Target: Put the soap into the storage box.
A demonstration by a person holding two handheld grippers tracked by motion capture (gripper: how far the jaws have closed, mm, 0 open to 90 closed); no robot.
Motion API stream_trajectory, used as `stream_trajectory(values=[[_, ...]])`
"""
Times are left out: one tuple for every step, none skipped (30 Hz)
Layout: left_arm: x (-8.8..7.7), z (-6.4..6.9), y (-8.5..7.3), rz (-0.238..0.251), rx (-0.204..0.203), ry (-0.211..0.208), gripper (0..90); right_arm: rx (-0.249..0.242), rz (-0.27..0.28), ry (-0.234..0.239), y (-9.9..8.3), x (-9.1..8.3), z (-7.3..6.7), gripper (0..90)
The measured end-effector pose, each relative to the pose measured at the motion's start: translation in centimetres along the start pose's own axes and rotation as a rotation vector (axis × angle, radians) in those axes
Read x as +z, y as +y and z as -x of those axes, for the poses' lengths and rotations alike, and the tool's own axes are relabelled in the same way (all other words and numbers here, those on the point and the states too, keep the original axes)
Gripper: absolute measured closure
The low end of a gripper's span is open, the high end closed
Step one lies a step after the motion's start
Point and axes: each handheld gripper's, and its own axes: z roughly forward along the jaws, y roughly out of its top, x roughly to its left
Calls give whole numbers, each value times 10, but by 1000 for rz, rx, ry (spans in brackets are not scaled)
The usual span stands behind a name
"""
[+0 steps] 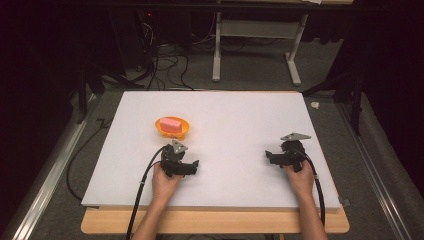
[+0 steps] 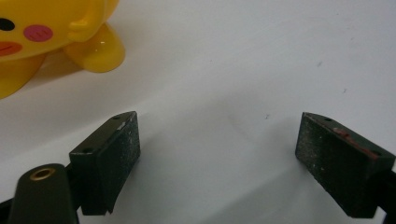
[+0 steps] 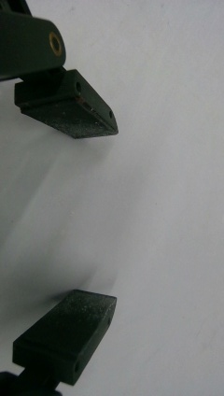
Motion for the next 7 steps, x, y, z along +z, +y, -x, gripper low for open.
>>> stream_trajectory(values=[[0, 0, 0, -1, -1, -2, 144, 1, -1, 0, 0, 0, 0, 160], [0, 0, 0, -1, -1, -3, 144, 2, -1, 0, 0, 0, 0, 160], [0, 0, 0, 1, -1, -1, 144, 2, -1, 0, 0, 0, 0, 160], [0, 0, 0, 1, -1, -1, 144, 1, -1, 0, 0, 0, 0, 160], [0, 0, 0, 1, -1, -1, 144, 1, 0, 0, 0, 0, 0, 160], [0, 0, 0, 0, -1, -2, 144, 2, -1, 0, 0, 0, 0, 160], [0, 0, 0, 1, -2, -1, 144, 2, -1, 0, 0, 0, 0, 160]])
